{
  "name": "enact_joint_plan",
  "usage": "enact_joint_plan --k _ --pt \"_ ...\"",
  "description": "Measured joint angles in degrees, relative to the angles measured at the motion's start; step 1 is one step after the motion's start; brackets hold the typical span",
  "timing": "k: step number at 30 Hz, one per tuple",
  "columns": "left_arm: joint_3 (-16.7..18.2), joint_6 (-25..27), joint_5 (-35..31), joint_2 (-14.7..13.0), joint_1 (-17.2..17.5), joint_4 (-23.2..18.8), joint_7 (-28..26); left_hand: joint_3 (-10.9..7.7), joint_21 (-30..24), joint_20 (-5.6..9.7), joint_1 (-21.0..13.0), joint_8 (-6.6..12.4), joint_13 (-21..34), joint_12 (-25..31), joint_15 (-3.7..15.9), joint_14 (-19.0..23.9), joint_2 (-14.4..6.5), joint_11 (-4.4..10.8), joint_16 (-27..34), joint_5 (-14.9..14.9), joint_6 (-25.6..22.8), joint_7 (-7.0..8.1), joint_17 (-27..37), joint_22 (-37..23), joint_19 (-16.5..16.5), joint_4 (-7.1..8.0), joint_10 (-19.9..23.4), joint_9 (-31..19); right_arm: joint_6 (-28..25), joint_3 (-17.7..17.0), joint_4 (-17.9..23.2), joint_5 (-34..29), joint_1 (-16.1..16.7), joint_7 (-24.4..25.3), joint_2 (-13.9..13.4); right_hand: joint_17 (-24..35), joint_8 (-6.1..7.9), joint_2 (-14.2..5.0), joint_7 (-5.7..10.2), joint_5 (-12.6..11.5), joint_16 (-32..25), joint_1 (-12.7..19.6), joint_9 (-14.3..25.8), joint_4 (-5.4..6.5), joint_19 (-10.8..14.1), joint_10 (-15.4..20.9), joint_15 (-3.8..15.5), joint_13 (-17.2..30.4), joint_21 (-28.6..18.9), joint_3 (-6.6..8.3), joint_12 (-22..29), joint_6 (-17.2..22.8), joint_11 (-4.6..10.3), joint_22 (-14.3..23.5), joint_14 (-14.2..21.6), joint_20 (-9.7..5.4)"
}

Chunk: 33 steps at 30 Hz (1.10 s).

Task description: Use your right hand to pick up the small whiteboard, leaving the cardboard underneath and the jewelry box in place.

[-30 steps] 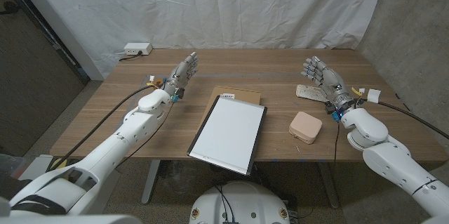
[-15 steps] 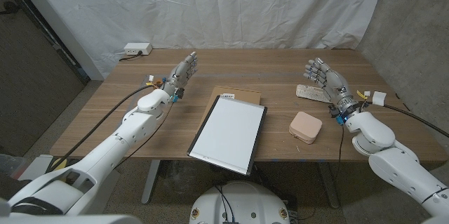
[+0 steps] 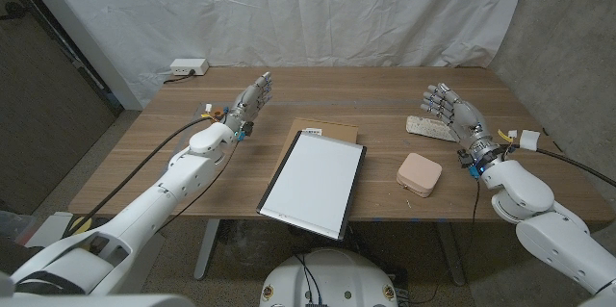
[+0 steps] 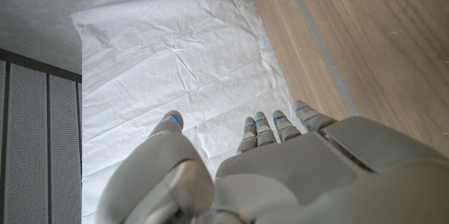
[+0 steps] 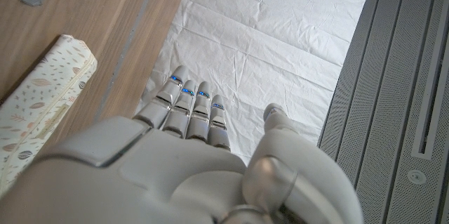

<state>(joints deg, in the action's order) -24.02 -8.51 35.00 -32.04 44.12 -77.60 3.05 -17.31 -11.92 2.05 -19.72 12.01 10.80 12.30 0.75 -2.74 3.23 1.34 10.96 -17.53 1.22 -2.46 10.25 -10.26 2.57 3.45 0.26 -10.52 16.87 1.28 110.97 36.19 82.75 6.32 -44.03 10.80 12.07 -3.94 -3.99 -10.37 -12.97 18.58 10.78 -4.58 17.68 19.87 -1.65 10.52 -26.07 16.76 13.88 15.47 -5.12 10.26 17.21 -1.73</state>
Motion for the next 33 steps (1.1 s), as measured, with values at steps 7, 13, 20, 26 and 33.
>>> enact_joint_plan --k 7,13,20,26,33 --pt "-0.24 0.00 -0.16 0.21 -0.40 0.24 0.04 0.00 0.00 -0.31 -0.30 0.00 0.00 0.00 0.00 0.00 -0.30 0.00 0.00 0.00 -0.32 -0.32 0.00 0.00 -0.31 0.00 0.00 0.00 0.53 -1.21 0.92 -0.16 1.70 -0.76 0.13 0.00 0.00 0.00 0.00 0.00 0.00 0.00 0.00 0.00 -0.02 0.31 0.00 0.00 0.00 0.00 0.00 0.00 0.31 0.00 0.00 -0.01" --pt "-0.44 0.00 -0.28 0.46 -0.93 0.90 0.45 0.00 0.00 -0.31 -0.30 0.00 0.00 0.00 -0.29 0.29 -0.30 0.00 0.00 0.00 -0.32 -0.31 0.00 0.00 -0.31 0.00 0.00 0.00 0.79 -2.34 1.96 -0.56 3.34 -1.26 0.33 0.00 0.00 0.00 0.00 0.00 0.00 0.00 0.10 0.00 0.51 0.53 0.31 0.00 0.00 0.00 0.00 0.00 0.09 0.00 0.31 -0.12" --pt "-0.50 0.00 -0.31 0.63 -1.41 1.61 0.92 -0.24 0.00 -0.29 -0.53 0.00 -0.01 0.00 -0.06 0.52 -0.53 -0.30 0.00 0.43 -0.53 -0.10 0.00 0.01 -1.75 -0.24 0.30 0.00 0.83 -3.12 2.80 -0.98 4.41 -2.02 0.45 0.00 0.00 0.00 0.00 0.00 0.00 0.00 0.30 -0.23 0.92 0.92 0.31 0.00 0.00 -0.24 -0.01 0.00 0.30 0.29 0.93 -0.33" --pt "-0.50 -0.02 -0.26 0.66 -1.54 1.76 1.07 -0.08 0.00 -0.29 -0.73 0.00 -0.01 0.00 0.01 0.59 -0.73 -0.30 0.00 0.43 -0.53 -0.10 0.00 0.10 -1.75 -0.41 0.30 0.00 0.77 -3.93 3.60 -1.04 5.42 -2.99 0.43 -0.01 0.00 0.00 0.00 0.00 0.00 0.00 0.30 -0.24 1.38 0.92 0.31 0.00 0.00 -0.24 -0.01 -0.01 0.30 0.28 0.93 -0.38" --pt "-0.36 -0.02 -0.16 0.52 -1.54 1.57 0.97 0.00 0.00 -0.29 -0.76 0.00 -0.01 0.00 -0.27 0.87 -0.75 -0.30 0.00 0.43 -0.84 -0.41 0.00 0.14 -1.75 -0.48 0.30 0.00 0.53 -5.24 4.47 -0.73 6.85 -4.14 0.37 -0.01 -0.27 0.00 0.00 0.00 0.00 0.00 0.30 -0.23 1.42 0.92 0.31 0.00 0.00 -0.24 -0.01 -0.01 0.30 0.28 0.92 -0.42"
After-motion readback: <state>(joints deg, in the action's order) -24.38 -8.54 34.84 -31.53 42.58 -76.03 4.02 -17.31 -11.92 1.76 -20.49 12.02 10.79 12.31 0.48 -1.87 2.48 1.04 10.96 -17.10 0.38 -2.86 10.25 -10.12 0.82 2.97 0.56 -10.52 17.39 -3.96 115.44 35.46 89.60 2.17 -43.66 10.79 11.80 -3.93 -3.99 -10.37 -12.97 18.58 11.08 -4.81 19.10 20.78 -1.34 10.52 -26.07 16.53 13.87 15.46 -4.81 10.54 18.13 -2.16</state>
